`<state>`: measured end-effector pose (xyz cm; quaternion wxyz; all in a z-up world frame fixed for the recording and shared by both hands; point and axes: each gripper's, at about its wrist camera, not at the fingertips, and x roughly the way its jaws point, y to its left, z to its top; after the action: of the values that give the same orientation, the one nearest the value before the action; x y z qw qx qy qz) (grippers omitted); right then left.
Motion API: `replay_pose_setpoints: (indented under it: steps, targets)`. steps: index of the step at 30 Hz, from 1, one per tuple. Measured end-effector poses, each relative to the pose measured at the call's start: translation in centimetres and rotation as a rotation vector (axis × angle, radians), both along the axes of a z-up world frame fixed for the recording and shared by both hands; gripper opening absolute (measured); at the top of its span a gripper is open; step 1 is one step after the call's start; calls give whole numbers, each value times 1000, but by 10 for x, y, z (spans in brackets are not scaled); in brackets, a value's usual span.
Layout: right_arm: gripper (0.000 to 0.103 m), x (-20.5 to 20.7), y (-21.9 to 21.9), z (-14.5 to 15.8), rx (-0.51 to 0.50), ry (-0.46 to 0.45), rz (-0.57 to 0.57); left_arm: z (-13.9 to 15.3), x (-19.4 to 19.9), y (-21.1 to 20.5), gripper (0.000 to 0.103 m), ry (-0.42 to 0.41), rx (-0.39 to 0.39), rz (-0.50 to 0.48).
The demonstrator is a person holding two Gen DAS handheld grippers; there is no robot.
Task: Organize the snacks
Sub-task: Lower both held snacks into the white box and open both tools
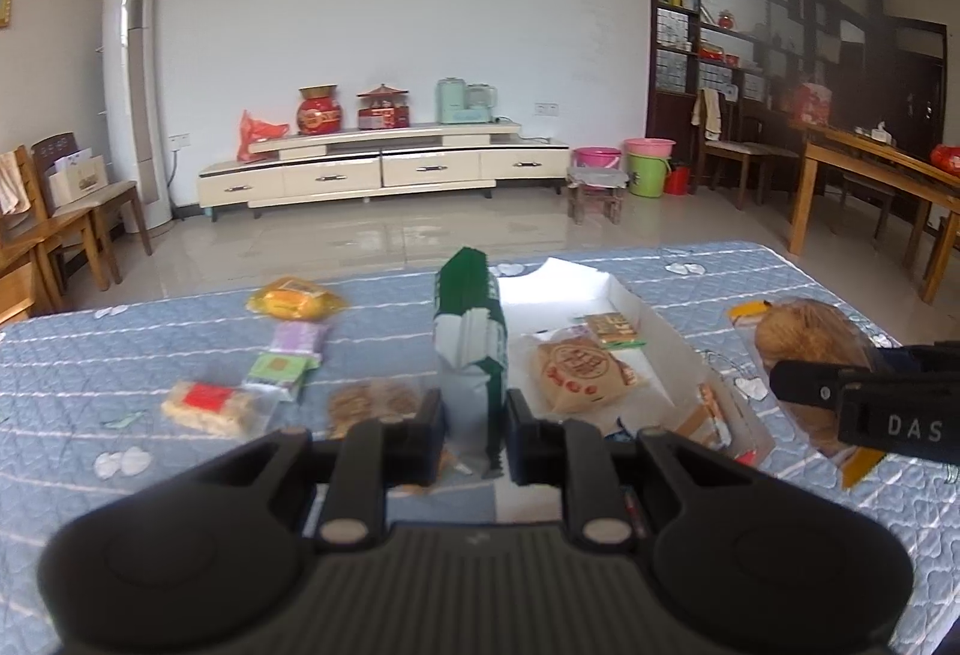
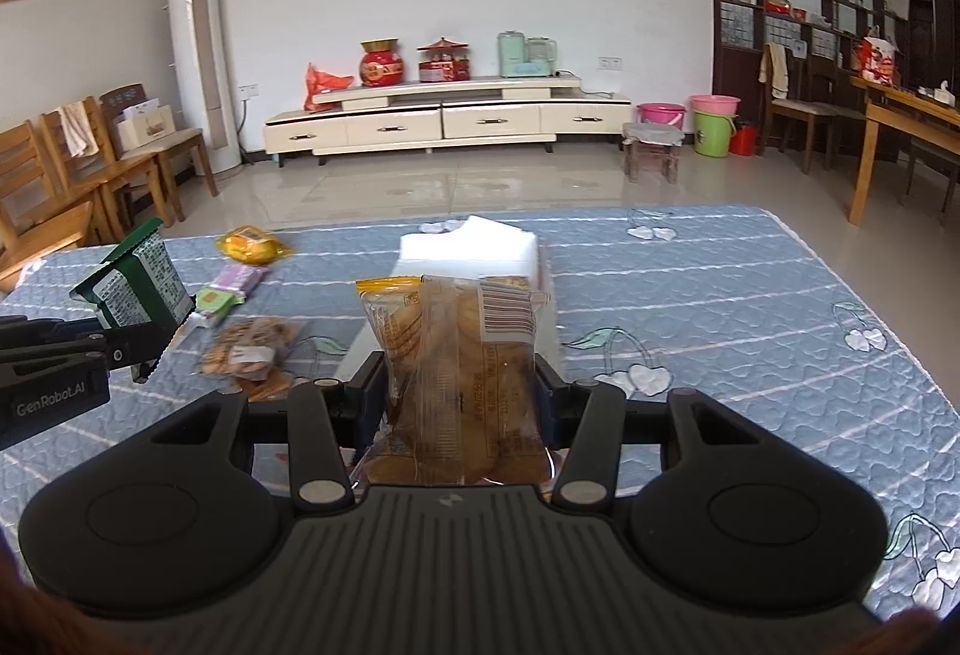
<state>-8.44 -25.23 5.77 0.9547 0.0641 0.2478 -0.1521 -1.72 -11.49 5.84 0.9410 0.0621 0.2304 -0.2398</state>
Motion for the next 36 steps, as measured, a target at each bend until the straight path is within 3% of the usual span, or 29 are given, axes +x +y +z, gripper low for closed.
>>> replay_pose_setpoints:
  steps: [18, 30, 32, 33, 34, 36]
  targets:
    - [60, 71, -47, -15, 20, 47, 16, -17, 46, -80, 18, 51, 2, -107]
    - [61, 122, -88, -28, 77, 46, 35, -42, 71, -107, 18, 122, -14, -152]
    - [65, 126, -93, -29, 90, 26, 39, -44, 75, -112, 18, 145, -40, -173]
    - [80, 127, -95, -29, 93, 9, 39, -44, 77, -114, 18, 160, -53, -187]
    - [86, 128, -96, -29, 92, -1, 38, -45, 78, -116, 18, 171, -63, -200]
    - [97, 124, -92, -25, 82, -21, 42, -46, 79, -117, 35, 176, -80, -214]
